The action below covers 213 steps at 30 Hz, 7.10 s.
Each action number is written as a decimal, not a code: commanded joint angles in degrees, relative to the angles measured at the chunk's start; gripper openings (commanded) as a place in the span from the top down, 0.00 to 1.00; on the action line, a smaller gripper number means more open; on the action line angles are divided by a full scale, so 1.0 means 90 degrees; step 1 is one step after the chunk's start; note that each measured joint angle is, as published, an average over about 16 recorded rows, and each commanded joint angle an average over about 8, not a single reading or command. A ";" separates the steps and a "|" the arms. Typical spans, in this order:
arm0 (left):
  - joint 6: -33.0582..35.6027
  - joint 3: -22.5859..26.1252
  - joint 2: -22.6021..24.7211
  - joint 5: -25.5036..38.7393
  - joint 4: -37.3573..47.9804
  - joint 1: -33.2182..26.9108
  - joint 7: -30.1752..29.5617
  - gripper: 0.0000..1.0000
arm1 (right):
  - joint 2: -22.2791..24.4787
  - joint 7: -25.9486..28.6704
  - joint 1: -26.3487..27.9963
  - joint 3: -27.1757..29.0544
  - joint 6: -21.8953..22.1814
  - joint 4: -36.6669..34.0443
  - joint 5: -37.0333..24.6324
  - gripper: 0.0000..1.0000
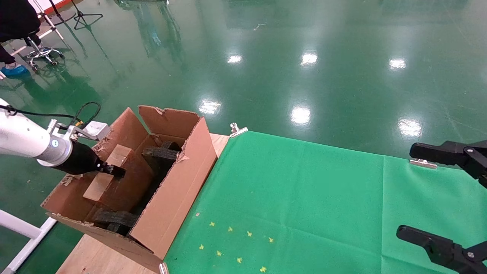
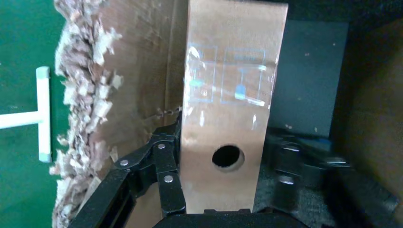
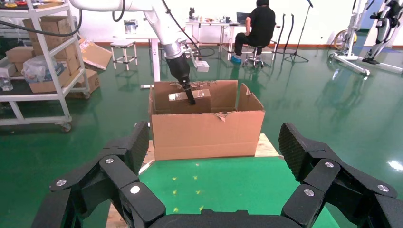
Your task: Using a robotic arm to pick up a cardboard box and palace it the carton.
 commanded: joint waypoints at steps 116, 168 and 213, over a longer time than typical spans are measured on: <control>0.2884 -0.7263 -0.0842 -0.5490 -0.6752 0.4737 0.5058 0.00 | 0.0002 -0.0001 -0.0003 -0.0001 0.0005 -0.0003 0.0004 0.00; 0.2804 -0.7078 -0.0842 -0.5329 -0.6647 0.4575 0.4979 0.00 | 0.0002 -0.0001 -0.0003 -0.0001 0.0005 -0.0003 0.0004 0.00; 0.2805 -0.7076 -0.0842 -0.5328 -0.6647 0.4571 0.4980 0.00 | 0.0002 -0.0001 -0.0003 -0.0001 0.0005 -0.0003 0.0004 0.00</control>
